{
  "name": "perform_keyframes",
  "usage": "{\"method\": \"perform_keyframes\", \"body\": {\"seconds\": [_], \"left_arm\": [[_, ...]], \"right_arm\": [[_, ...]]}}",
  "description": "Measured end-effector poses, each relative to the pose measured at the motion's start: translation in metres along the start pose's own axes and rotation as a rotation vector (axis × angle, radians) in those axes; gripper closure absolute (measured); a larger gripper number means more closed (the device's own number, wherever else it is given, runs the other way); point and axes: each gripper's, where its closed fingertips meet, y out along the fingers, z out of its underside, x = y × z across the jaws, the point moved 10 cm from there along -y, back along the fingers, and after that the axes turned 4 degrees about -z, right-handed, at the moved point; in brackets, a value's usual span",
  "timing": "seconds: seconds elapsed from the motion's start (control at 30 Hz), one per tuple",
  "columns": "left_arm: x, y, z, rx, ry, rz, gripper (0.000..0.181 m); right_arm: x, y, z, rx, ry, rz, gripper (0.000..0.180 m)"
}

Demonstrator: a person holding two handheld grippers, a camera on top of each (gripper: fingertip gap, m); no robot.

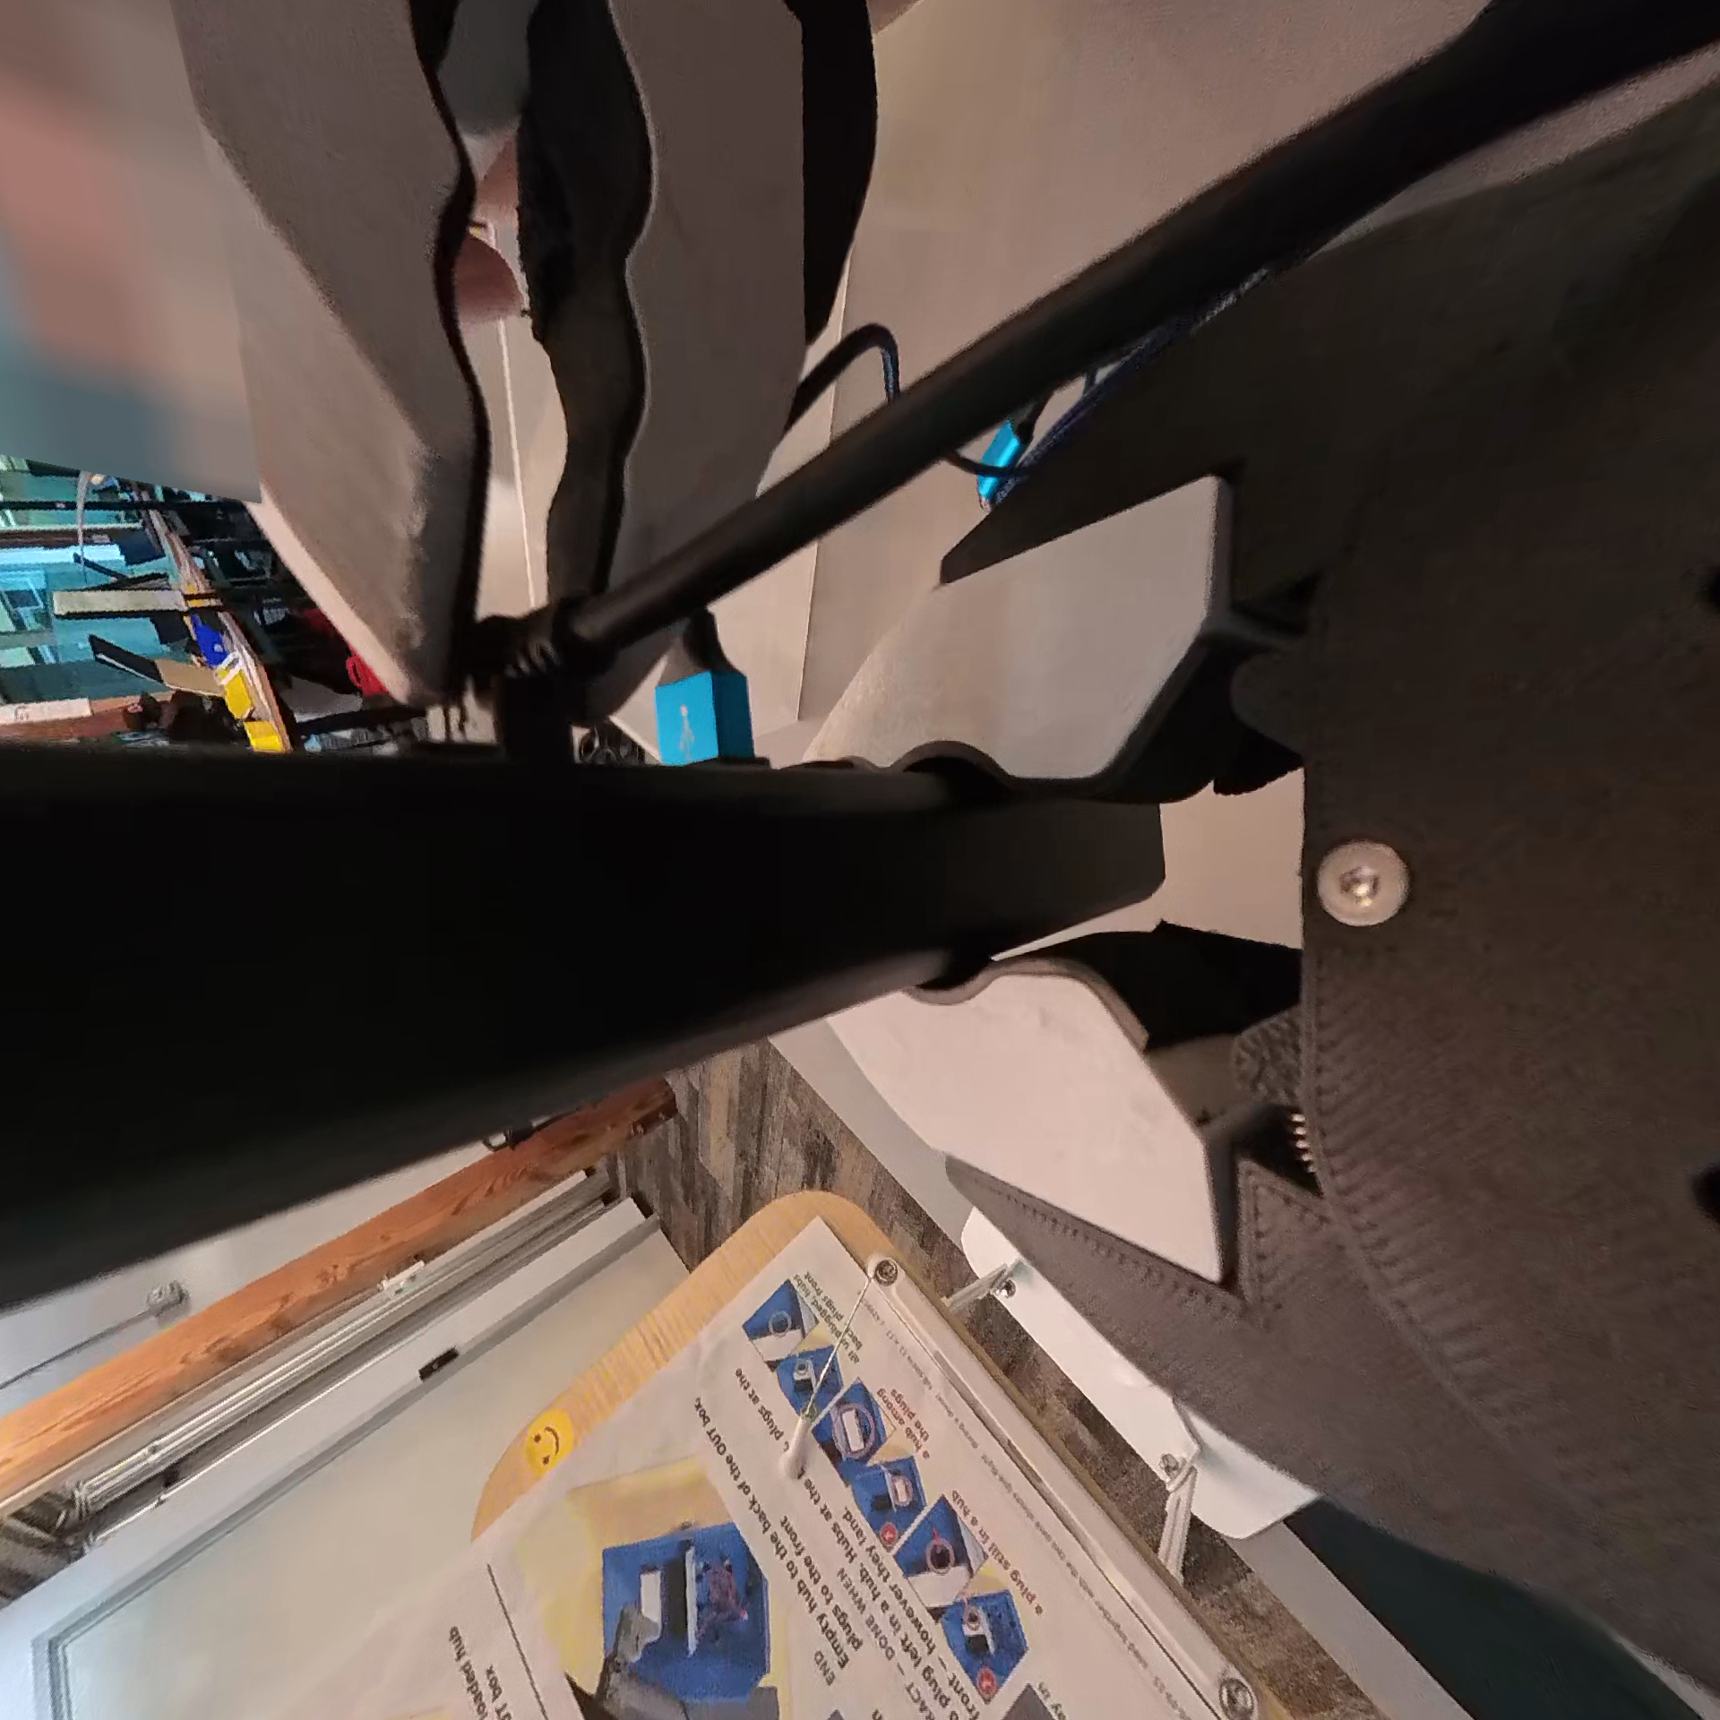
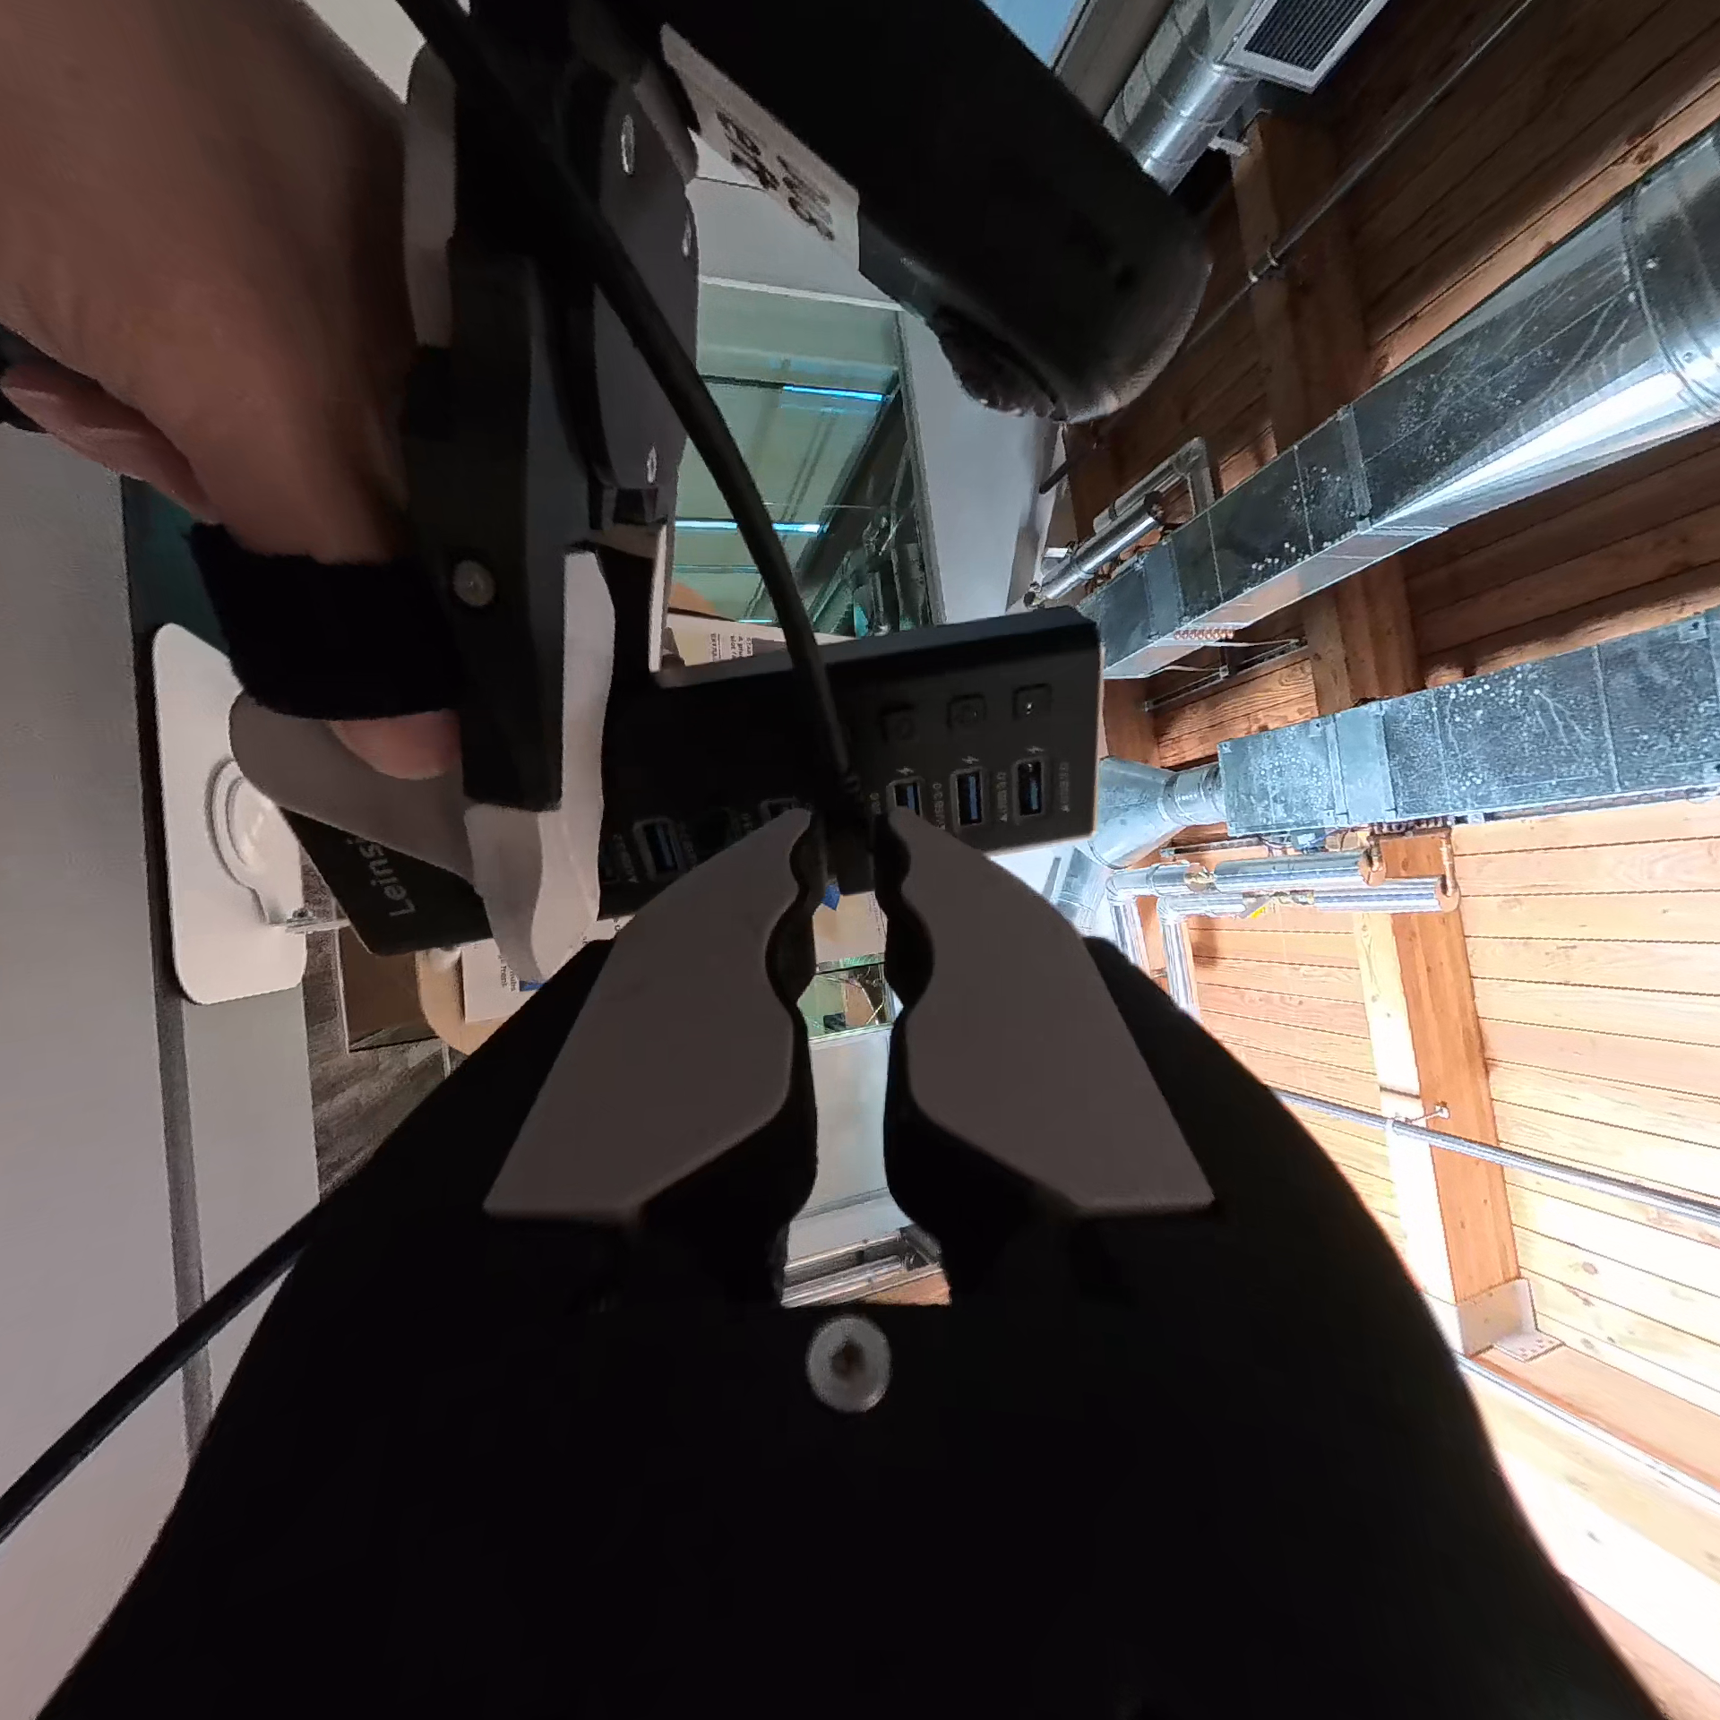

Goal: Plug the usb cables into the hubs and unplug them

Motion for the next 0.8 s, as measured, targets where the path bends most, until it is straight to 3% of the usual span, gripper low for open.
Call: {"method": "perform_keyframes", "body": {"seconds": [0.43,0.6,0.67,0.8], "left_arm": [[-0.007,-0.002,-0.004,0.04,0.115,-0.084,0.15],[0.006,0.0,0.001,0.05,-0.081,0.044,0.152],[0.013,0.001,0.004,0.084,-0.168,0.128,0.152],[0.025,-0.002,0.009,0.095,-0.272,0.224,0.152]], "right_arm": [[-0.004,-0.001,0.0,-0.018,0.109,-0.024,0.171],[-0.001,0.006,0.005,-0.049,0.132,-0.033,0.169],[-0.005,0.004,0.011,-0.084,0.217,-0.067,0.167],[-0.028,-0.011,0.029,-0.275,0.589,-0.137,0.176]]}}
